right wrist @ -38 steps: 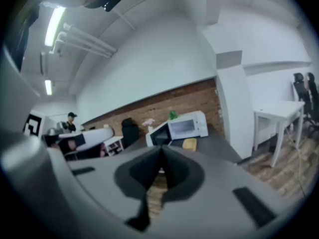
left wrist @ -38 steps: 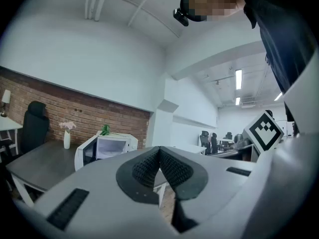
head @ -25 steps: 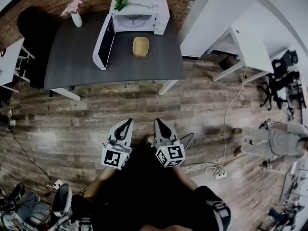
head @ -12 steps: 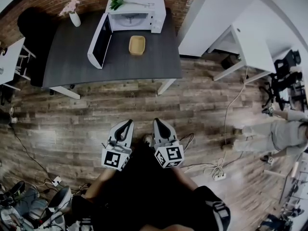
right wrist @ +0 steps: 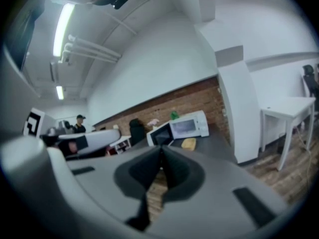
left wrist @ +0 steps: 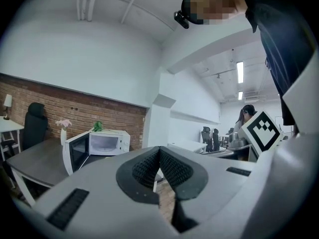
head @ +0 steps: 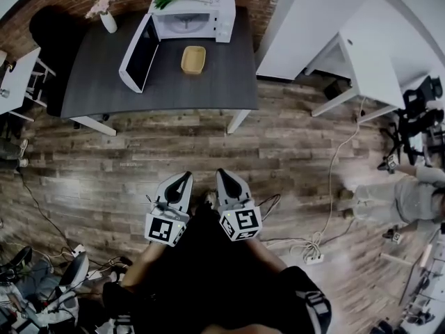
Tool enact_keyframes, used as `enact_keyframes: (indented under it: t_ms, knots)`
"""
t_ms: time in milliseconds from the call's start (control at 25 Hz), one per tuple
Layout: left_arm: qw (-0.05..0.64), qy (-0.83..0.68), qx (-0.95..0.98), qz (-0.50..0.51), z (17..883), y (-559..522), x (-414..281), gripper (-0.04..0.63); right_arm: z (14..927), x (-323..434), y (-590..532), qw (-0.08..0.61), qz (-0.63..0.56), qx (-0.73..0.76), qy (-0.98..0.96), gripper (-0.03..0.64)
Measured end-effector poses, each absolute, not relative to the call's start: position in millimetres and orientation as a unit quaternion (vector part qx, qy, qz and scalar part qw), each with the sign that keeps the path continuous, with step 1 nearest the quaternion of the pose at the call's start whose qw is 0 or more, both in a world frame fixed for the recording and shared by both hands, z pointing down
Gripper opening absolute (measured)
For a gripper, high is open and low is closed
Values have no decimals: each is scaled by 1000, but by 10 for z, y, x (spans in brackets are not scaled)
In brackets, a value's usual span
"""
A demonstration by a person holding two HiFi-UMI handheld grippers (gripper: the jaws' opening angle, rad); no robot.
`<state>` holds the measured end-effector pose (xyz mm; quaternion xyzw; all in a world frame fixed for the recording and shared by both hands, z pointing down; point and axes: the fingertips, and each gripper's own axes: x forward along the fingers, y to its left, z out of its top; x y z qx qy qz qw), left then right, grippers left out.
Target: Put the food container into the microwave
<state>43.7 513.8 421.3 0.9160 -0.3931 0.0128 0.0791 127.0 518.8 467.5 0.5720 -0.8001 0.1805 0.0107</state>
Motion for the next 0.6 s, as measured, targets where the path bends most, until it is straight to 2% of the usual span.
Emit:
enact_keyframes:
  t_ms: [600]
  knots:
    - [104, -391, 914, 7, 4353, 4700, 538, 35, 4750, 1259, 4789, 20, 187, 569, -800, 32]
